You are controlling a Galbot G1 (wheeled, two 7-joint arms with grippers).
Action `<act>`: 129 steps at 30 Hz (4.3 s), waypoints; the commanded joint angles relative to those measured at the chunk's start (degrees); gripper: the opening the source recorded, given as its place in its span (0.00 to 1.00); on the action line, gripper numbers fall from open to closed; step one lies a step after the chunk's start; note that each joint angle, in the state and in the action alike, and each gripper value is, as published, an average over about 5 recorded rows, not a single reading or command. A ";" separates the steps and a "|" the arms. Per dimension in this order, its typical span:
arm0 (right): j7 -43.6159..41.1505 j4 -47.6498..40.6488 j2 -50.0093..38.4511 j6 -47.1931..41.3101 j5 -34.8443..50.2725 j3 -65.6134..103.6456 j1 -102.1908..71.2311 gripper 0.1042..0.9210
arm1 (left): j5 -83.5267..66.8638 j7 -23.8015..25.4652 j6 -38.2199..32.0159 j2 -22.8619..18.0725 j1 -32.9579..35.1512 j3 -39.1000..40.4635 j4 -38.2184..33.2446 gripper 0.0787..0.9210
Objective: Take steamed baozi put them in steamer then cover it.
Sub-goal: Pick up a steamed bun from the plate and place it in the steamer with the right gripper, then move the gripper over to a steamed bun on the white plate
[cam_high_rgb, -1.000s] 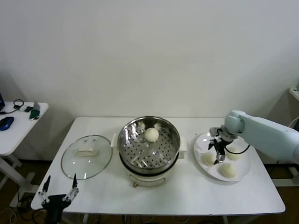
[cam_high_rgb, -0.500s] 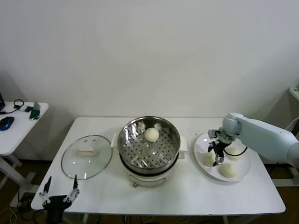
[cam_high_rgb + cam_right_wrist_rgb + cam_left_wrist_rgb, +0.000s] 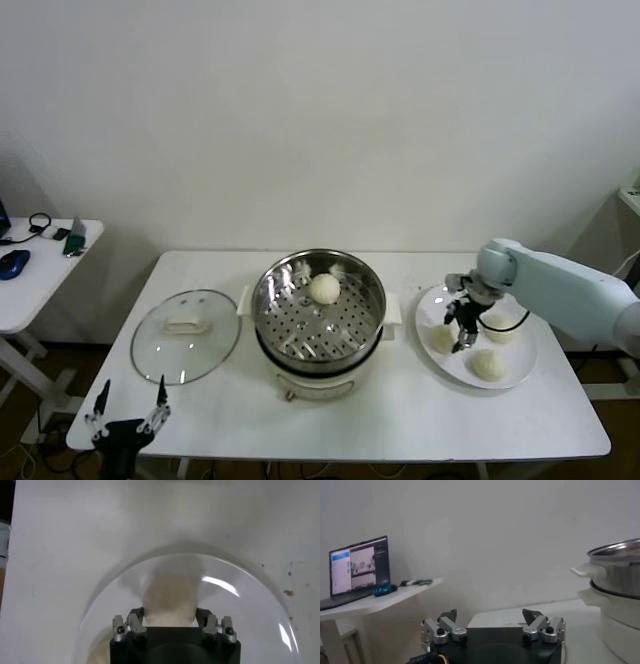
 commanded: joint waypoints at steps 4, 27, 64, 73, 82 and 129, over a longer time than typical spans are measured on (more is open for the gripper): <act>-0.49 2.56 -1.23 -1.11 15.50 -7.33 16.16 0.70 | -0.13 -0.30 0.11 0.15 0.14 0.10 -0.67 0.88; 3.23 7.54 24.00 -6.17 42.01 -19.56 39.38 0.70 | -0.58 -0.68 -1.42 1.03 1.53 1.62 -1.80 0.88; 7.21 5.49 37.69 -7.70 35.90 -23.31 23.13 0.71 | -1.02 -0.84 1.24 0.40 -2.36 1.21 -1.51 0.88; 7.99 4.94 37.24 -7.78 33.70 -23.19 22.88 0.75 | -1.80 -0.88 0.92 0.81 -2.29 0.92 -0.58 0.88; 7.67 6.21 35.51 -7.92 33.64 -21.51 24.05 0.88 | -1.83 -0.96 1.08 0.88 -2.67 0.97 -0.22 0.88; 1.61 16.16 -18.89 2.59 -9.71 3.75 -2.97 0.88 | 0.56 -2.72 2.50 0.00 -2.97 0.29 -1.58 0.88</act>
